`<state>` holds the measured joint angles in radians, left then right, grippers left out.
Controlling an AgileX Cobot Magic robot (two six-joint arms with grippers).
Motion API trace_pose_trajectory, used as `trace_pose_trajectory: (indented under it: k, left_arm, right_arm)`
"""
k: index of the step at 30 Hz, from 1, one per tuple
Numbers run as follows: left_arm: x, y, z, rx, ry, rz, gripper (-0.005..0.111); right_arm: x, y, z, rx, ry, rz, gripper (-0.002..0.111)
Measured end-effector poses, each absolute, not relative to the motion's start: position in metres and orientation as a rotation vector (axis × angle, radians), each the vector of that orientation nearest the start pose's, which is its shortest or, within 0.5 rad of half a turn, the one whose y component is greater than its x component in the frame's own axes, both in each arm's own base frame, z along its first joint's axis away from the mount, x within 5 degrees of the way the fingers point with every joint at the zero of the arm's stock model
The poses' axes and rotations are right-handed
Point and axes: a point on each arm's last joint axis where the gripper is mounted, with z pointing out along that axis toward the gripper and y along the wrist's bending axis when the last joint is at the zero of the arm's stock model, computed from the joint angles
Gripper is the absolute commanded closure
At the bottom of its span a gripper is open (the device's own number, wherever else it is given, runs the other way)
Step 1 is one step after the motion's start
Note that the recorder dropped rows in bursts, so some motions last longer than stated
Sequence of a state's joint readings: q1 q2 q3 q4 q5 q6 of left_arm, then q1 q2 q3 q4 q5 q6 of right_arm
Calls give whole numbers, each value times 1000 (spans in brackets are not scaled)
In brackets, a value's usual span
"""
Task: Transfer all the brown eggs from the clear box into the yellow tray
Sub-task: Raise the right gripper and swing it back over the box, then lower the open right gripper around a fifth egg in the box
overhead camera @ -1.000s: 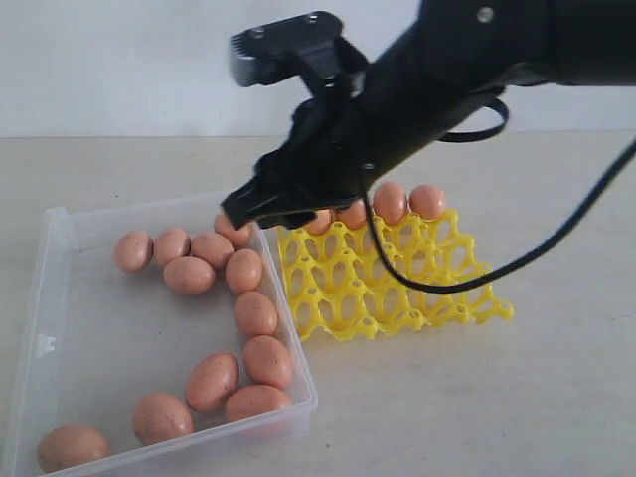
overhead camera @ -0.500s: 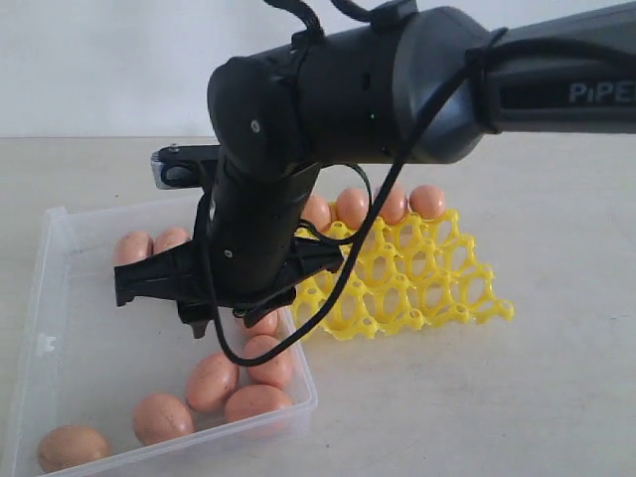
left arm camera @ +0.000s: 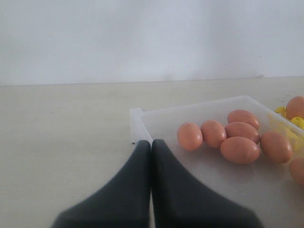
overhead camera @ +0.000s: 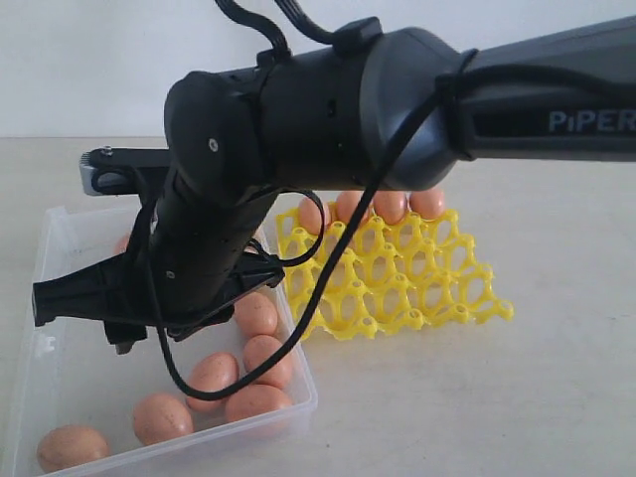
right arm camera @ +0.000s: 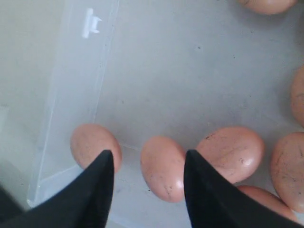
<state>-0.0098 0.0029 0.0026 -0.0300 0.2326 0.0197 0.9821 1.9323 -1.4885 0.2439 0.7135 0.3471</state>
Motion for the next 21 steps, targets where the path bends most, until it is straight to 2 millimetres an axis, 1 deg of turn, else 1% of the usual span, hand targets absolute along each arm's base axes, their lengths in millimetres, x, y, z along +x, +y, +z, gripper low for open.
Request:
trace_pose_trajectory:
  k: [2,5,9,12,16,18,21]
  left_arm:
    - [56,-1,191,5,1722,-20,111]
    - [56,-1,191,5,1722,-20,111]
    - [56,-1,191,5,1722,-20,111]
    - [56,-1,191,5,1722,-20,111]
    - [56,-1,191,5,1722,-20,111]
    - [56,-1,191,5,1722,-20,111]
    - [56,-1,191,5,1722,-20,111]
  right_arm:
    - [222,360,228,-632,2730,676,64]
    - [224,359,228,-496,2767,661,64]
    - [226,355,226,-424,2788,607,64]
    - [227,350,224,-344,2822,524,64]
    - [229,339,221,-230,2866,351,64]
    - [228,335,220,-207,2883,292,64]
    - [227,336,220,-195,2867,260,62]
